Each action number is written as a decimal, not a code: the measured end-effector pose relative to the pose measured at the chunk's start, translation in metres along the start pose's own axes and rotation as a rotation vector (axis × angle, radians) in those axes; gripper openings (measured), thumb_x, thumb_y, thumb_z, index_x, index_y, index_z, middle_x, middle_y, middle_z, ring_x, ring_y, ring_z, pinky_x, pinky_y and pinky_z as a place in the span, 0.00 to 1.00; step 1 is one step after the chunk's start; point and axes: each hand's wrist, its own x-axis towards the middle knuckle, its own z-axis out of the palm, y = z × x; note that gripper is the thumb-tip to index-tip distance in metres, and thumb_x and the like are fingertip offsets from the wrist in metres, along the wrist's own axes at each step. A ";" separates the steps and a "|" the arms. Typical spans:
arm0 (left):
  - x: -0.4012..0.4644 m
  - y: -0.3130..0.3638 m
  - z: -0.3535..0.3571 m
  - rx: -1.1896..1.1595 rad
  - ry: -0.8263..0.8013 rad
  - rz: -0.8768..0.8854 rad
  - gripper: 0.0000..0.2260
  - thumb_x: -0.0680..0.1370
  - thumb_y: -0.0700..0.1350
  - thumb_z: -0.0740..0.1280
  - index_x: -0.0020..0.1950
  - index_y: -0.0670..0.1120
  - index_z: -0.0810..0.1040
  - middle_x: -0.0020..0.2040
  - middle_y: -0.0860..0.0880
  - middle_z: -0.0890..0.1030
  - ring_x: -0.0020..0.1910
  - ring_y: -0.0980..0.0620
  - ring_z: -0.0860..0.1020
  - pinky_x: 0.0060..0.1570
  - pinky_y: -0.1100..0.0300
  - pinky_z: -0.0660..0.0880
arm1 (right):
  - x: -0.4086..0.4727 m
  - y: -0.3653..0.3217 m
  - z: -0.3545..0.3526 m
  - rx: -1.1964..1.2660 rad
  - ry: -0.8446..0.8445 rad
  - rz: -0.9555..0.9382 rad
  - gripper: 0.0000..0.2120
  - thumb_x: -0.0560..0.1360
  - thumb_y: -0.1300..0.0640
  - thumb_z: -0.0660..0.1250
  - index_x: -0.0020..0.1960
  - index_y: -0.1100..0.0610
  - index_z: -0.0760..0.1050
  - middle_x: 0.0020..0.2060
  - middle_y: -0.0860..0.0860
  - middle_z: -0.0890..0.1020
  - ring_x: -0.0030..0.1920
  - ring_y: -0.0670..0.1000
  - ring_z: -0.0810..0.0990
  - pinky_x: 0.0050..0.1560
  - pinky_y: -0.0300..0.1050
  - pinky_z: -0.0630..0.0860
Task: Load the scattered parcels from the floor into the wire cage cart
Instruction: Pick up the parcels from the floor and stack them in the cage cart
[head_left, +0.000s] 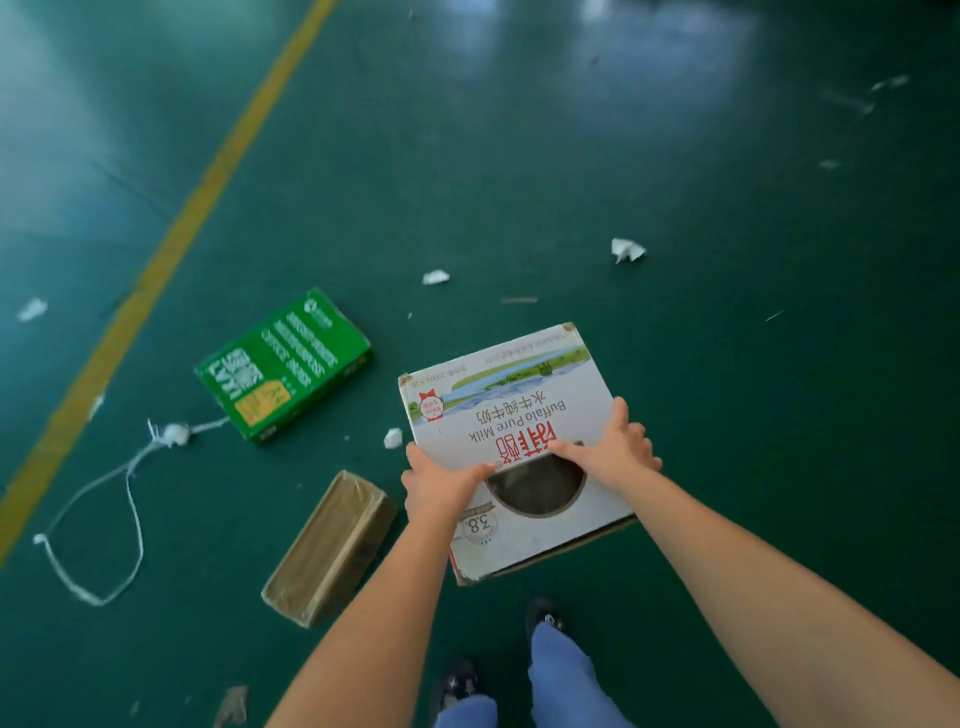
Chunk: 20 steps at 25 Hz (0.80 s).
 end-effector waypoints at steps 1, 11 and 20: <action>-0.015 0.015 -0.007 0.040 -0.009 0.050 0.44 0.65 0.54 0.78 0.72 0.49 0.56 0.64 0.42 0.68 0.62 0.40 0.72 0.60 0.42 0.73 | -0.016 0.002 -0.017 0.019 0.024 0.005 0.57 0.64 0.29 0.70 0.78 0.51 0.41 0.71 0.59 0.63 0.70 0.61 0.65 0.67 0.57 0.64; -0.135 0.114 -0.013 0.153 -0.212 0.481 0.44 0.65 0.52 0.79 0.74 0.54 0.56 0.61 0.43 0.65 0.46 0.47 0.72 0.49 0.53 0.76 | -0.123 0.073 -0.130 0.326 0.335 0.153 0.60 0.60 0.26 0.70 0.77 0.56 0.47 0.71 0.56 0.66 0.69 0.59 0.69 0.64 0.55 0.70; -0.251 0.143 0.081 0.287 -0.588 0.743 0.30 0.65 0.45 0.79 0.58 0.50 0.64 0.52 0.46 0.78 0.44 0.48 0.81 0.41 0.54 0.80 | -0.219 0.213 -0.170 0.669 0.586 0.376 0.40 0.62 0.33 0.75 0.60 0.57 0.65 0.56 0.53 0.76 0.50 0.54 0.78 0.42 0.46 0.75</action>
